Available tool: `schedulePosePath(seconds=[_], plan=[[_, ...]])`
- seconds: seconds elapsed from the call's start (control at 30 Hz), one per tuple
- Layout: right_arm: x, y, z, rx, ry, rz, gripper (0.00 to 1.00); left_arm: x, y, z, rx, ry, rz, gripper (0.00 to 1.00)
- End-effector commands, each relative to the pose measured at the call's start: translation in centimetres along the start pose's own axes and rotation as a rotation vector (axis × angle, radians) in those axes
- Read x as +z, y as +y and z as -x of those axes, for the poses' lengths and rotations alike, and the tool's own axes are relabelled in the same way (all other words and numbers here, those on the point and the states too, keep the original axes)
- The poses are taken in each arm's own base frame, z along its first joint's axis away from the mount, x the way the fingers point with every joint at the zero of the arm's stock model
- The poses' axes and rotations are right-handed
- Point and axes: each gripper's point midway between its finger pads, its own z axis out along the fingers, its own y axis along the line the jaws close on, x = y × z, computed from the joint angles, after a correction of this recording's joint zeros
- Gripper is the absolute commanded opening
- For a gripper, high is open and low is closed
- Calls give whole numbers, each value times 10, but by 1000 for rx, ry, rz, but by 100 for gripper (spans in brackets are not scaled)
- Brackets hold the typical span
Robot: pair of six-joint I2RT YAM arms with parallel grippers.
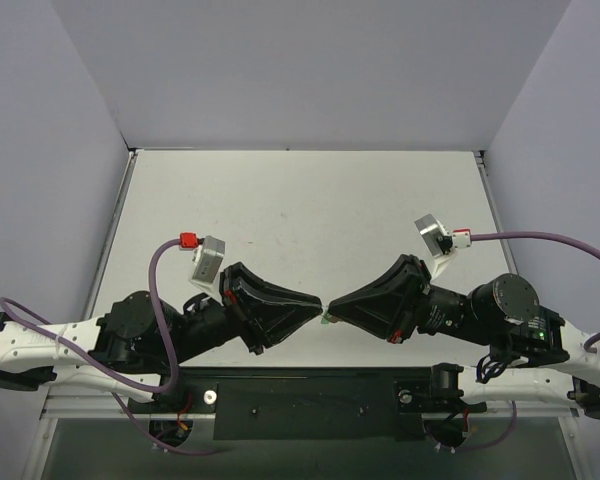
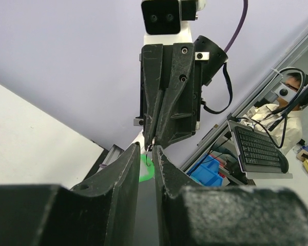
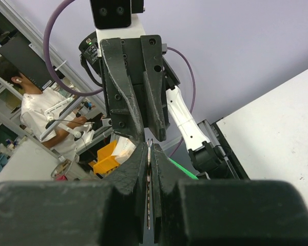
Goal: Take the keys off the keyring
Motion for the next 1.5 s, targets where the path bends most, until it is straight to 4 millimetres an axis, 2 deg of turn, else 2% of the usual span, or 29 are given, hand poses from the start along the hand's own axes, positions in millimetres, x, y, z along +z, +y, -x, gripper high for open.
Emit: schedulePosePath(seconds=[0.0, 0.17, 0.3, 0.53, 0.83, 1.0, 1.03, 1.27, 1.47], plan=[[-2, 21, 26, -6, -85, 70, 0, 0, -3, 13, -29, -51, -8, 27], [-1, 22, 24, -8, -78, 74, 0, 1, -1, 11, -34, -51, 3, 22], [0, 22, 23, -7, -74, 74, 0, 3, -3, 12, -38, -55, 2, 11], [1, 21, 19, -9, -63, 72, 0, 3, -3, 12, -38, -49, 2, 0], [-1, 12, 5, -13, 4, 28, 0, 1, -4, 1, -19, 22, 1, 0], [-5, 7, -1, -18, 31, 6, 0, -3, -7, 1, -32, 34, -11, 0], [-8, 0, -9, -22, 62, -19, 0, -5, -1, -6, -17, 68, 9, 0], [-14, -21, -33, -3, 114, -82, 0, -10, 6, -24, -13, 134, 25, 0], [-18, -31, -44, -6, 140, -116, 0, -12, 17, -41, -7, 180, 63, 0]])
